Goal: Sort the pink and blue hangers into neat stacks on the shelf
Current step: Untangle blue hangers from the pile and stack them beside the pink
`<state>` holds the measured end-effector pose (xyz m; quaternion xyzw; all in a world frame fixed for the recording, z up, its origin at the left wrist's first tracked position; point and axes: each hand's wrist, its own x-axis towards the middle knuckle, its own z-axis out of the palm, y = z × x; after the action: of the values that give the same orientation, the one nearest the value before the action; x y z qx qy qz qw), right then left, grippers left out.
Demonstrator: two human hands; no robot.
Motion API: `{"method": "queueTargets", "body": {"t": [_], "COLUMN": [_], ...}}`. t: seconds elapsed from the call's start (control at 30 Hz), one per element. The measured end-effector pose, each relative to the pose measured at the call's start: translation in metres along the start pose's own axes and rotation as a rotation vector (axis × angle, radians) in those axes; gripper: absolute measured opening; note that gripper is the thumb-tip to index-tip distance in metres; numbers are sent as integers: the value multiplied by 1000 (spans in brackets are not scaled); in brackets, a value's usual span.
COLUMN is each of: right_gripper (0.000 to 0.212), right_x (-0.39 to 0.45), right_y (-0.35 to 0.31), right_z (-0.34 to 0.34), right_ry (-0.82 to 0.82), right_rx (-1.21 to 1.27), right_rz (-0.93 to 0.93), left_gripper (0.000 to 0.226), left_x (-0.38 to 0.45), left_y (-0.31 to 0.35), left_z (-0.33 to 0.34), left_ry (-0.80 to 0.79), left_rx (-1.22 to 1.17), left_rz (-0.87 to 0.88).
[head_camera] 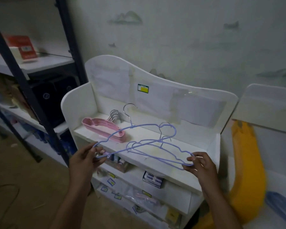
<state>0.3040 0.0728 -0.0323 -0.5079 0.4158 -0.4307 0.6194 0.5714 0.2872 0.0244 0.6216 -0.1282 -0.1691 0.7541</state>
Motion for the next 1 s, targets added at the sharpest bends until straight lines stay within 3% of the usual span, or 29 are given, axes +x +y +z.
{"method": "queueTargets", "body": {"t": [0.7,0.83,1.0], "right_gripper": [11,9,14], "right_x": [66,70,71], "right_y": [78,94,97], "right_z": [20,18,16], "right_ry": [312,395,416], "right_rx": [11,-191,-729], "right_rz": [178,154,77], "left_gripper": [18,15,19], "left_x": [149,171,190], "left_y": [-70,-84,-98], "left_z": [76,77,82], "left_ry": [-298,-338,-383], "left_rx": [107,124,175], "left_rz": [-118,-166,-187]}}
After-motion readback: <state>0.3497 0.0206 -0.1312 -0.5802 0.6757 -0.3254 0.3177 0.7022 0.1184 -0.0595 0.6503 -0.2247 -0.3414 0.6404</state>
